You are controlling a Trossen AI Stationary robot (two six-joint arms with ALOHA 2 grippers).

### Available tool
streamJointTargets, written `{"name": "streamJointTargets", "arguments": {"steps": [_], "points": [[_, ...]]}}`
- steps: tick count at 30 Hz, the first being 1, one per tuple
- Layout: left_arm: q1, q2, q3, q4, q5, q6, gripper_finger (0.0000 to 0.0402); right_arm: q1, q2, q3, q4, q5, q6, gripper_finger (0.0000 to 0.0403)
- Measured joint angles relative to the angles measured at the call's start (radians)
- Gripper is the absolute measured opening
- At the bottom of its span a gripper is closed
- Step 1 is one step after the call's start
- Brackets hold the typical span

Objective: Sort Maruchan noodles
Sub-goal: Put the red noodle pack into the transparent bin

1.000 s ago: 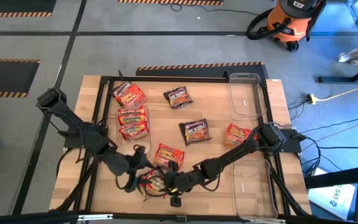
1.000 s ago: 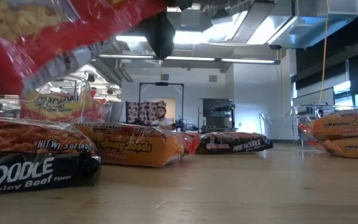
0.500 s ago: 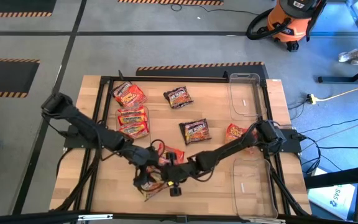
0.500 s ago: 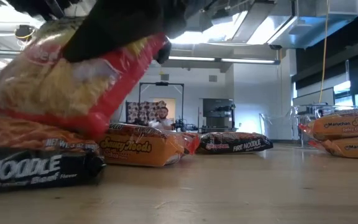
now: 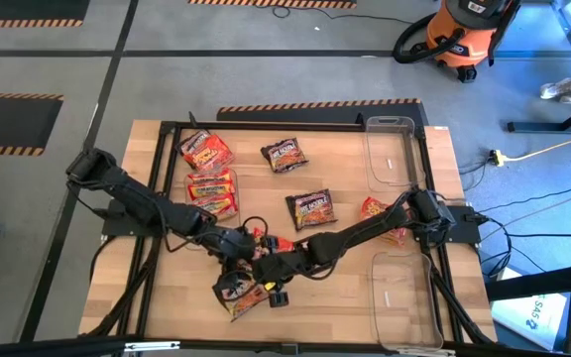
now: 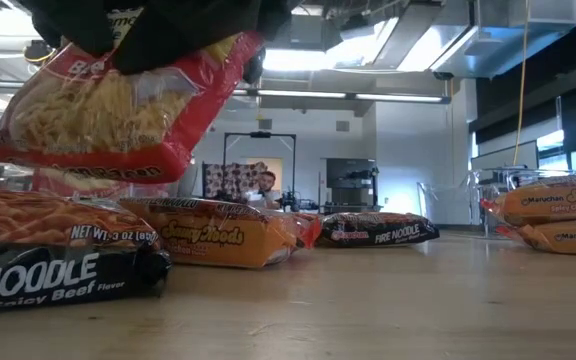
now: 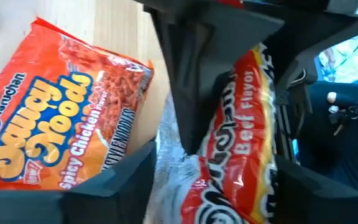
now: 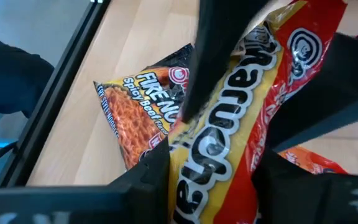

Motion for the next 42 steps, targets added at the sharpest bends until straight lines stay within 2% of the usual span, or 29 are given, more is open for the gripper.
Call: {"name": "streamJointTargets", "arguments": {"steps": [4,9,13,16,20,24,28,33,39,42], "points": [[-0.011,0.0,0.0,0.0,-0.002,0.001,0.0169,0.001,0.0,0.0,0.001,-0.001,0.0,0.0123],[-0.026,-0.001,0.0,0.007,0.011,0.004,0.0109,0.0,0.002,0.037,-0.05,-0.053,0.004,0.018],[-0.037,-0.035,0.003,0.011,0.004,-0.001,0.0105,0.0,0.002,0.173,-0.262,-0.102,0.027,0.0223],[-0.04,-0.057,-0.005,-0.03,-0.003,-0.005,0.0105,0.013,0.0,0.254,-0.401,-0.076,0.027,0.0243],[-0.047,-0.125,0.001,-0.073,-0.063,-0.006,0.0105,0.048,-0.002,0.351,-0.546,0.029,0.026,0.0253],[-0.054,-0.191,-0.002,-0.144,-0.111,-0.013,0.0105,0.09,-0.001,0.37,-0.652,0.151,0.025,0.0254],[-0.06,-0.298,0.0,-0.259,-0.193,-0.024,0.0105,0.117,-0.001,0.371,-0.719,0.162,0.068,0.0254],[-0.06,-0.453,-0.001,-0.412,-0.317,-0.031,0.0105,0.122,0.0,0.351,-0.719,0.182,0.118,0.0255],[-0.059,-0.611,0.0,-0.628,-0.537,-0.063,0.0107,0.127,0.002,0.3,-0.725,0.19,0.158,0.0255],[-0.059,-0.643,0.0,-0.735,-0.649,-0.086,0.0107,0.126,0.002,0.271,-0.717,0.201,0.184,0.0255]]}}
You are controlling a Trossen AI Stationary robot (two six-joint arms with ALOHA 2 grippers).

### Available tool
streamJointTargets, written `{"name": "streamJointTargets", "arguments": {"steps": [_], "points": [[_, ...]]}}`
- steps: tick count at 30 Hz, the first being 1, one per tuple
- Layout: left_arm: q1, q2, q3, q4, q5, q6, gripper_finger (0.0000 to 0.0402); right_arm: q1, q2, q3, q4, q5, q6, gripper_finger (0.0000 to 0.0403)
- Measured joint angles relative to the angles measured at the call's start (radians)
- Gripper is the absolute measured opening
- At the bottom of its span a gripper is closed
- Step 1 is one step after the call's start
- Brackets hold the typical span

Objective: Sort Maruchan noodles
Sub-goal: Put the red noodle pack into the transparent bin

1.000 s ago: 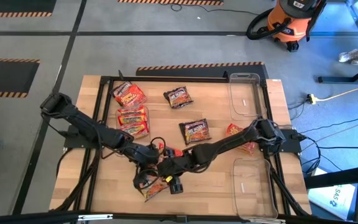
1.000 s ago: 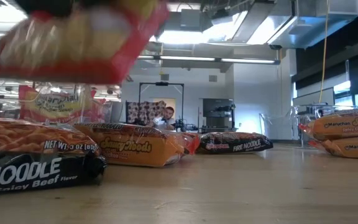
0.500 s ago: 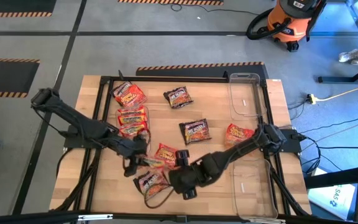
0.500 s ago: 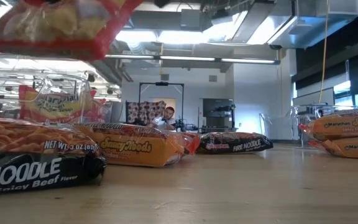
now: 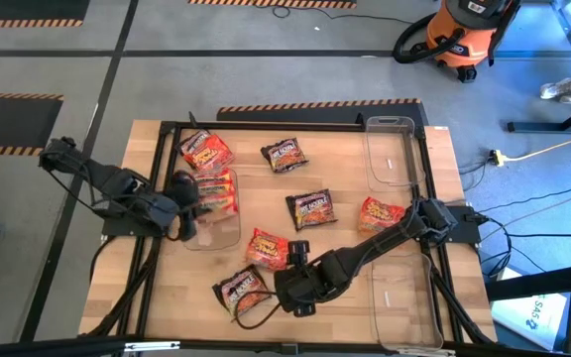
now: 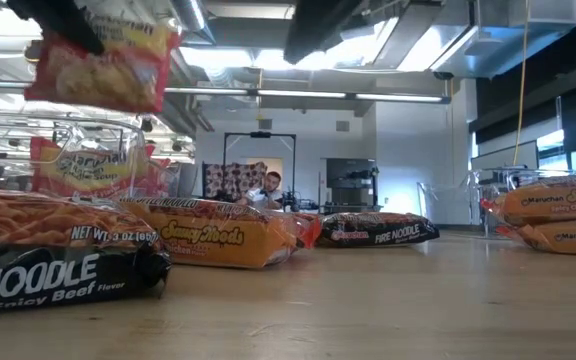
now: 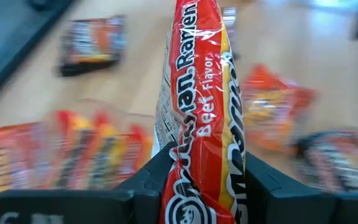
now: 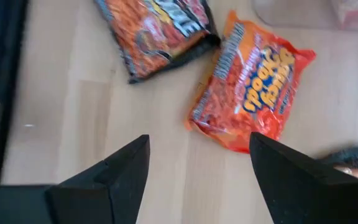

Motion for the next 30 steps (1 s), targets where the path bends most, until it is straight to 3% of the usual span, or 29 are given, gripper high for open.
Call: {"name": "streamJointTargets", "arguments": {"steps": [3,13,19,30], "points": [[0.0,-0.006,-0.008,-0.049,-0.031,-0.018,0.0108,0.0,0.0,-0.043,0.034,0.012,0.018,0.0255],[0.001,0.034,-0.177,0.08,0.015,-0.109,0.0109,-0.001,0.0,-0.183,0.172,-0.013,0.049,0.0255],[0.031,0.067,-0.255,0.202,0.016,-0.14,0.011,-0.001,0.0,-0.21,0.221,-0.017,0.049,0.0255],[0.043,0.12,-0.322,0.229,0.066,-0.154,0.011,0.0,0.0,-0.21,0.231,-0.017,0.028,0.0255]]}}
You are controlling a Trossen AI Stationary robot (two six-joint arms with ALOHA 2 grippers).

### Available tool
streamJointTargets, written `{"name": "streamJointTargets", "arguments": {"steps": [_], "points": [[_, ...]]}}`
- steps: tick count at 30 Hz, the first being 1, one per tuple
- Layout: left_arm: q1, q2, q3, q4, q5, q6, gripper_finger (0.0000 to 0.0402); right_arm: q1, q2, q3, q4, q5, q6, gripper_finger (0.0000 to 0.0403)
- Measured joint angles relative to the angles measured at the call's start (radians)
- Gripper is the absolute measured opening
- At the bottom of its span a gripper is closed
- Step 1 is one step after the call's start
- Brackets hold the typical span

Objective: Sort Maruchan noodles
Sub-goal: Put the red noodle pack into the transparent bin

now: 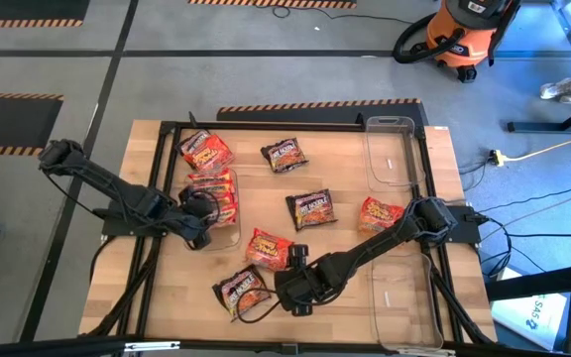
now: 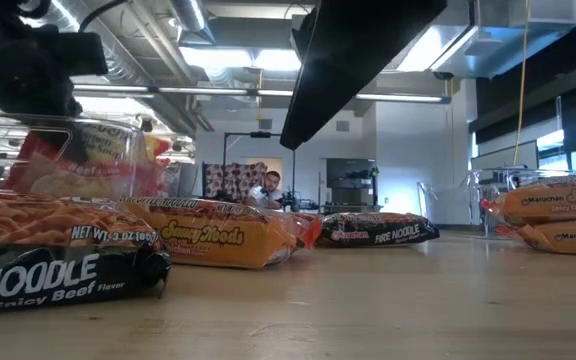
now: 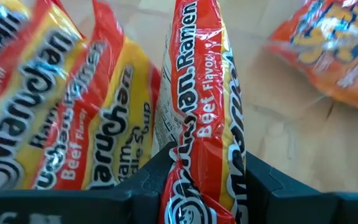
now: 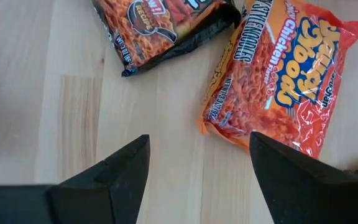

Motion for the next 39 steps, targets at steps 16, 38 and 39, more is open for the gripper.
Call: {"name": "streamJointTargets", "arguments": {"steps": [16,38,39], "points": [[0.0,-0.001,-0.015,-0.028,-0.007,0.031,0.0169,-0.001,0.0,0.0,0.036,0.0,-0.009,0.0255],[0.0,-0.001,0.116,-0.122,0.012,0.088,0.0185,0.0,0.0,0.0,0.048,-0.011,0.02,0.0255],[0.0,-0.001,0.126,-0.131,0.01,0.088,0.0185,0.0,0.0,0.0,0.048,-0.011,0.02,0.0255]]}}
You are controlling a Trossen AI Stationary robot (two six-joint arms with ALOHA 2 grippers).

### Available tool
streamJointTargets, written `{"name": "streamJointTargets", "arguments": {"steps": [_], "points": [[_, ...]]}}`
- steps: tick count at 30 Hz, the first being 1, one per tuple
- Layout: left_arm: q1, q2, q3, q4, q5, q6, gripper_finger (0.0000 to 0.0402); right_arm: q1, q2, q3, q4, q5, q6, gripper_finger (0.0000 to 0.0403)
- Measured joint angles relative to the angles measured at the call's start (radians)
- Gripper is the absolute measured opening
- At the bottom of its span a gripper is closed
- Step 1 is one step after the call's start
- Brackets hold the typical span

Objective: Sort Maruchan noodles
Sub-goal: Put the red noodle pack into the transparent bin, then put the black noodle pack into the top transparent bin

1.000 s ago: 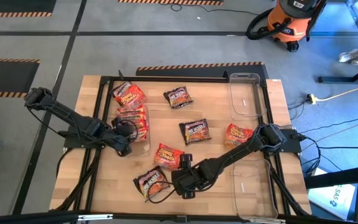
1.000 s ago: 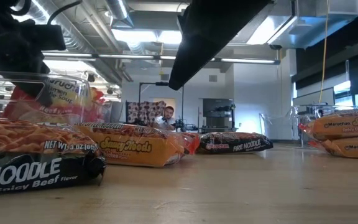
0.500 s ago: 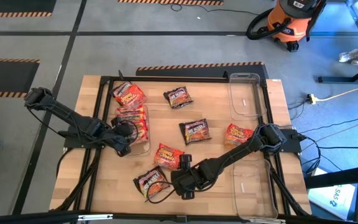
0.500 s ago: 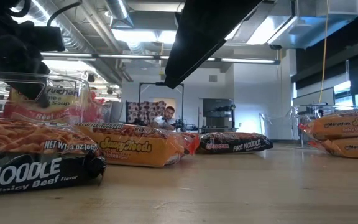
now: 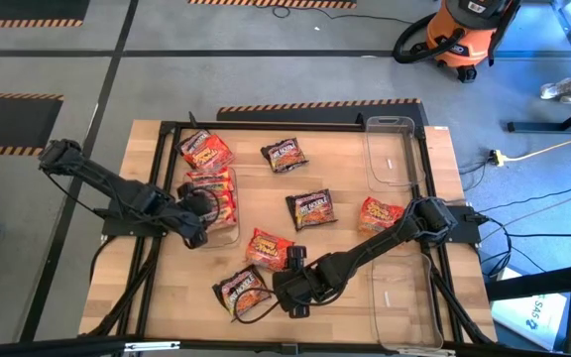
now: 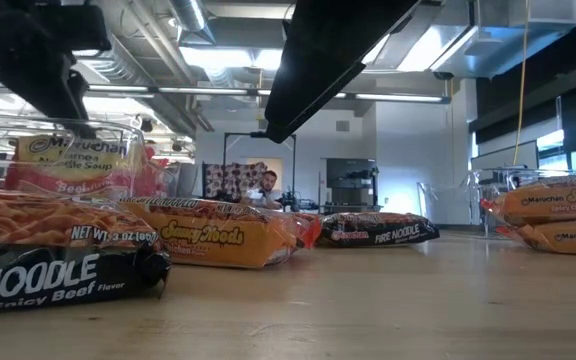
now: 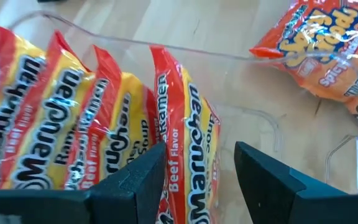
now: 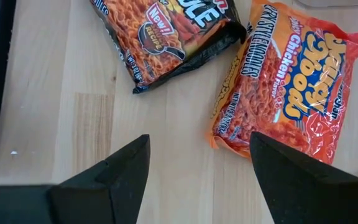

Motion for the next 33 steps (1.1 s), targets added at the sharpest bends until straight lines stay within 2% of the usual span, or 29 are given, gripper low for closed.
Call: {"name": "streamJointTargets", "arguments": {"steps": [4,9,13,16,23,27,30,33], "points": [[-0.014,0.0,0.036,0.043,-0.004,0.05,0.0182,0.0,0.0,0.0,-0.001,0.003,0.006,0.0255],[-0.062,0.0,0.039,0.235,0.008,0.153,0.0181,-0.001,-0.015,0.0,-0.025,0.005,0.007,0.0255],[-0.082,0.024,0.039,0.36,0.019,0.162,0.0181,-0.001,-0.056,-0.034,-0.028,0.014,0.001,0.0255],[-0.099,0.043,0.04,0.422,0.019,0.185,0.018,-0.019,-0.124,-0.141,0.016,0.018,-0.001,0.0255],[-0.078,0.129,0.04,0.542,0.009,0.295,0.018,-0.12,-0.326,-0.532,0.309,0.001,-0.051,0.0255],[-0.025,0.157,0.039,0.577,0.006,0.407,0.018,-0.203,-0.443,-0.714,0.497,-0.035,-0.15,0.0255],[0.03,0.164,0.039,0.606,-0.015,0.431,0.018,-0.266,-0.501,-0.822,0.629,-0.051,-0.228,0.0255],[0.086,0.163,0.039,0.641,-0.026,0.444,0.018,-0.333,-0.534,-0.898,0.664,-0.039,-0.255,0.0255]]}}
